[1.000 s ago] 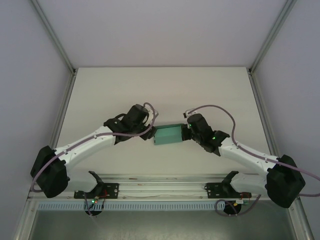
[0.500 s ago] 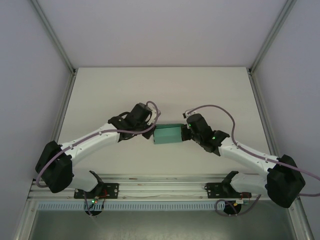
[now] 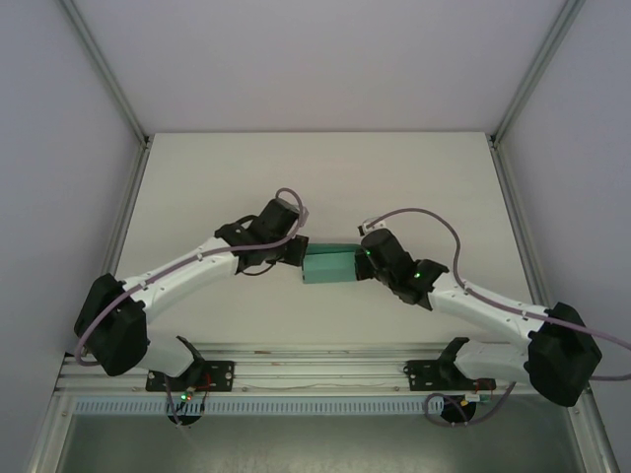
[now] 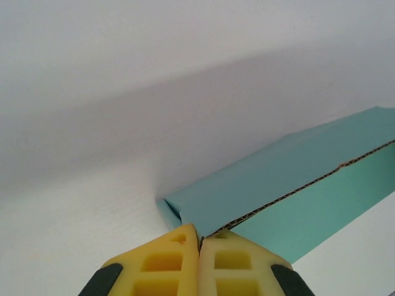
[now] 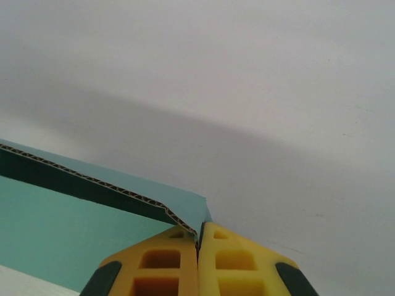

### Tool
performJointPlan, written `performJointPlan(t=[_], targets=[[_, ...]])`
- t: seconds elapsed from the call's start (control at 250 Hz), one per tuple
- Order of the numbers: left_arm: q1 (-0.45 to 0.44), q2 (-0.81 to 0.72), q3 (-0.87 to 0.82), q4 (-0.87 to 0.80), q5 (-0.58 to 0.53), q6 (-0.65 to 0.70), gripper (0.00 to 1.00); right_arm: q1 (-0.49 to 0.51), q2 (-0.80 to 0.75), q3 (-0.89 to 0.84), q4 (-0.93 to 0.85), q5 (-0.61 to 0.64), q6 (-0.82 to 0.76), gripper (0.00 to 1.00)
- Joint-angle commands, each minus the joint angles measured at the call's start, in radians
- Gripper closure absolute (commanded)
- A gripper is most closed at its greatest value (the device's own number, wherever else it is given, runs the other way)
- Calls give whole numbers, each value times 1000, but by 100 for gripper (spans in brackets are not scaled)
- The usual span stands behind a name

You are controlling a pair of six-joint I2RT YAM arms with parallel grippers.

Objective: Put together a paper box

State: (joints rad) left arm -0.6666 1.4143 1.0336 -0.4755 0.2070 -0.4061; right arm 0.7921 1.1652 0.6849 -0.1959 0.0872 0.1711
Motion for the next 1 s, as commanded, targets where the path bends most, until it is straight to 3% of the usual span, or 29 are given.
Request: performJointPlan(t=[0.0,0.34,0.492,0.624,0.779,0.995], targets=[[5,20,32,-44,40,-141,100,22,21,16,-66,56,52,100],[6,58,6,-35,59,-197,100,41,20,12,-89,109,97,100],[-16,38,-68,47,90,-163,100,45,-1,-45,1,103,98,100],[-80,-14,-190,202,19,-125,100,59,-4,-118,128,126,69,100],[-159,-75,-333,318,-142,-117,100,98,-21,-198,240,190,40,100],[-233,-94,-456,447,-221,-98,100,99,-77,-275,301,199,61,100]])
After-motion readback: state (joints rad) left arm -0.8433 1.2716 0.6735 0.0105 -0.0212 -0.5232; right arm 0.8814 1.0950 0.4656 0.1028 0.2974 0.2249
